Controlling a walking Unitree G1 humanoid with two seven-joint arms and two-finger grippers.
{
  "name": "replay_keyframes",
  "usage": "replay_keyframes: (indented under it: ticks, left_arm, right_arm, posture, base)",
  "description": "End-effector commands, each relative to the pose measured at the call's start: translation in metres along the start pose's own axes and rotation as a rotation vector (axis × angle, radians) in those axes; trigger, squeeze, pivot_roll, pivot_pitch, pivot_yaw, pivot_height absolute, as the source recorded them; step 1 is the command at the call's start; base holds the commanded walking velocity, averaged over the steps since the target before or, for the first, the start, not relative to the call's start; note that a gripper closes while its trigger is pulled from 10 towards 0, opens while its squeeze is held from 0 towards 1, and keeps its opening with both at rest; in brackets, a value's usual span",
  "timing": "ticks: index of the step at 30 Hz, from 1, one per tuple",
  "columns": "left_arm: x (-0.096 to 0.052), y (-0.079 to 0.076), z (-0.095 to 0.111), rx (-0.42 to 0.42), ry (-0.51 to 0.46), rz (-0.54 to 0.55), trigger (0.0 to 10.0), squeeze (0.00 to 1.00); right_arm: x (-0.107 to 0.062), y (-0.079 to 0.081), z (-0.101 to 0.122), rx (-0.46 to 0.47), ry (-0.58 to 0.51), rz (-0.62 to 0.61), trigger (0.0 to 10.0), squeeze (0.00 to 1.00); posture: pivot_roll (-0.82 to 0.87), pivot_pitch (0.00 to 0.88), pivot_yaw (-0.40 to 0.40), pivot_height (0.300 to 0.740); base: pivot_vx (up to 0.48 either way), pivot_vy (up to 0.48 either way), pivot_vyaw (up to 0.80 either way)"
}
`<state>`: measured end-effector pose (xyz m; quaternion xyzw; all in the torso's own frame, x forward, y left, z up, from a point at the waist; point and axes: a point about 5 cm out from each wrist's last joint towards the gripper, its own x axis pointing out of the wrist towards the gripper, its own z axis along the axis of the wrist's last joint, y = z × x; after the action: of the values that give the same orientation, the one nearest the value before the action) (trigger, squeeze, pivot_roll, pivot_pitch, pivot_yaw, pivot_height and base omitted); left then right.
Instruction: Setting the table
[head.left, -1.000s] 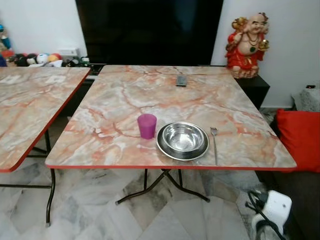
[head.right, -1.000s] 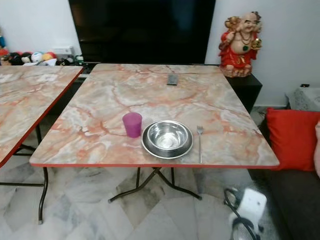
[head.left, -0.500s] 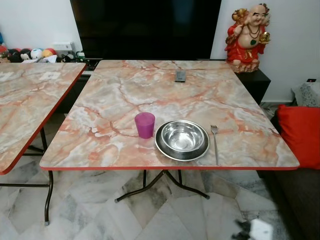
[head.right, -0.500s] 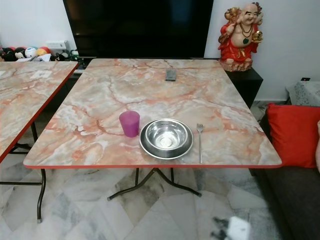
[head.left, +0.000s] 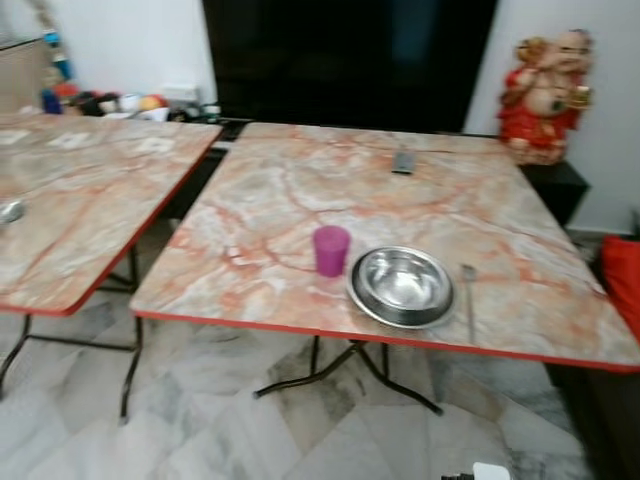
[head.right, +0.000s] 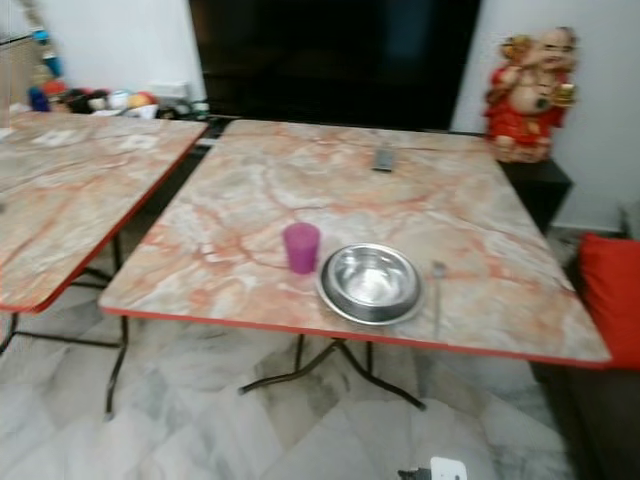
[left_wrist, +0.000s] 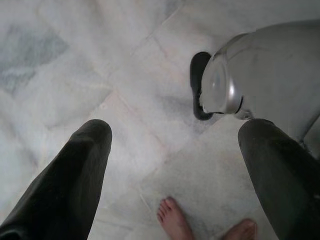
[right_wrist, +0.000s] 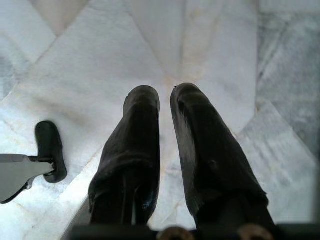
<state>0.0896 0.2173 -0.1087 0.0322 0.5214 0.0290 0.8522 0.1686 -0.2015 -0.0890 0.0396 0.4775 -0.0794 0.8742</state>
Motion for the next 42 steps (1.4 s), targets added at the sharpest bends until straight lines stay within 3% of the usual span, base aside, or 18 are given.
replay_keyframes:
  ticks: [1,6,14,18,42]
  left_arm:
    - [0.000,-0.003,-0.001,0.007,0.003,-0.011,10.0,0.00]
    - [0.000,-0.003,0.000,0.003,-0.001,-0.007,10.0,0.00]
    - [0.000,0.000,0.001,-0.005,-0.001,0.004,10.0,0.00]
    - [0.000,0.000,0.001,-0.012,0.000,0.007,10.0,0.00]
    - [0.001,-0.004,0.000,-0.036,-0.002,0.009,10.0,0.00]
  right_arm:
    - [-0.001,-0.008,-0.005,0.004,0.015,-0.020,10.0,0.00]
    - [0.000,-0.007,0.000,-0.034,0.007,-0.005,10.0,0.00]
    - [-0.002,-0.007,-0.011,-0.018,0.023,-0.024,10.0,0.00]
    - [-0.001,-0.003,-0.004,-0.018,0.003,-0.019,10.0,0.00]
    - [-0.002,-0.003,-0.009,-0.041,0.017,-0.026,10.0,0.00]
  posture:
    - [-0.02,0.000,-0.016,0.740]
    - [-0.02,0.000,-0.014,0.740]
    - [-0.01,0.000,-0.009,0.740]
    - [-0.01,0.000,-0.008,0.740]
    - [-0.01,0.000,-0.025,0.740]
  base:
    - [0.000,0.000,0.80]
    - [0.000,0.000,0.80]
    - [0.000,0.000,0.80]
    - [0.000,0.000,0.80]
    - [0.000,0.000,0.80]
